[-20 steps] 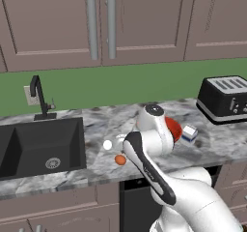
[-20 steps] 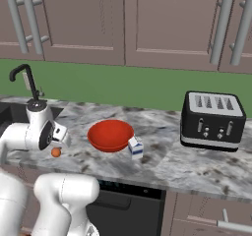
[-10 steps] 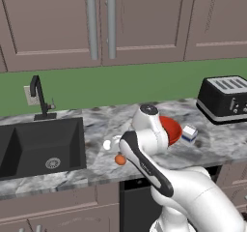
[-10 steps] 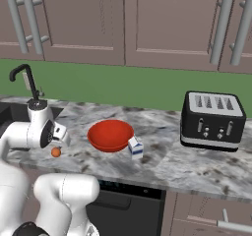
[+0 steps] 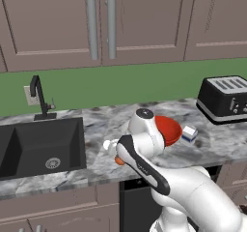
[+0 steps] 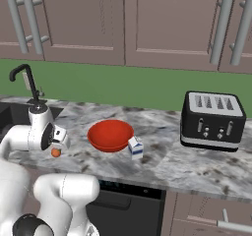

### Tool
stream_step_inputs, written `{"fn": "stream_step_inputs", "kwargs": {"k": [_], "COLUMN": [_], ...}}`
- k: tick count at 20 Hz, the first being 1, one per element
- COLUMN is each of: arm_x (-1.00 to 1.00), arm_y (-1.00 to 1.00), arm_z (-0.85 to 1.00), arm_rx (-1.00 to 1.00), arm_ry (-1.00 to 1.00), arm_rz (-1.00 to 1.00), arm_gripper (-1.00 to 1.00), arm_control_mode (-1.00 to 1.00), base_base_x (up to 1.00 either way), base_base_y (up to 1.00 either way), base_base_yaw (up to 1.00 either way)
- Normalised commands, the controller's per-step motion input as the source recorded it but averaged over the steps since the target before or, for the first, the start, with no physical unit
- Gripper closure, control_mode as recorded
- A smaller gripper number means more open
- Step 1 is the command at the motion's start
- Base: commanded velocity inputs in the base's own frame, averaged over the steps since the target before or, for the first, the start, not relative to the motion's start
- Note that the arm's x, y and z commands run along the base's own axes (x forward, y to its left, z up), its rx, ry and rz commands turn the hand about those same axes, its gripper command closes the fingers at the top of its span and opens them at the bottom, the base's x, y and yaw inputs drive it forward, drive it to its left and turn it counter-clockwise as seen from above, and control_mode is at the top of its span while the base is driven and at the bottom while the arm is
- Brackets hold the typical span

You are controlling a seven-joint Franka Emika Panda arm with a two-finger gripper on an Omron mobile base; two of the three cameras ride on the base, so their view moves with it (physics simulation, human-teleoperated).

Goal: Gather the eggs and milk located in the vicinity of the sink area and place them right next to the bowl.

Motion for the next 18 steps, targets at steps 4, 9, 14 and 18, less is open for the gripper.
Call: {"fn": "stream_step_inputs", "kwargs": {"k": [4,9,14,18], "arm_x": [0.1,0.12,0.26,0.28], "arm_y": [0.0,0.0,0.0,0.02], "arm_z": [-0.19,-0.16,-0.13,-0.13], "arm_rx": [-0.01,0.0,0.0,0.0], "arm_ry": [0.0,0.0,0.0,0.0], "arm_rz": [0.0,0.0,0.0,0.0], "arm_gripper": [-1.0,-1.0,-1.0,-1.0], "arm_control_mode": [-1.0,-1.0,-1.0,-1.0], "base_base_x": [0.0,0.0,0.0,0.0], "base_base_y": [0.0,0.0,0.0,0.0], "base_base_yaw": [0.0,0.0,0.0,0.0]}}
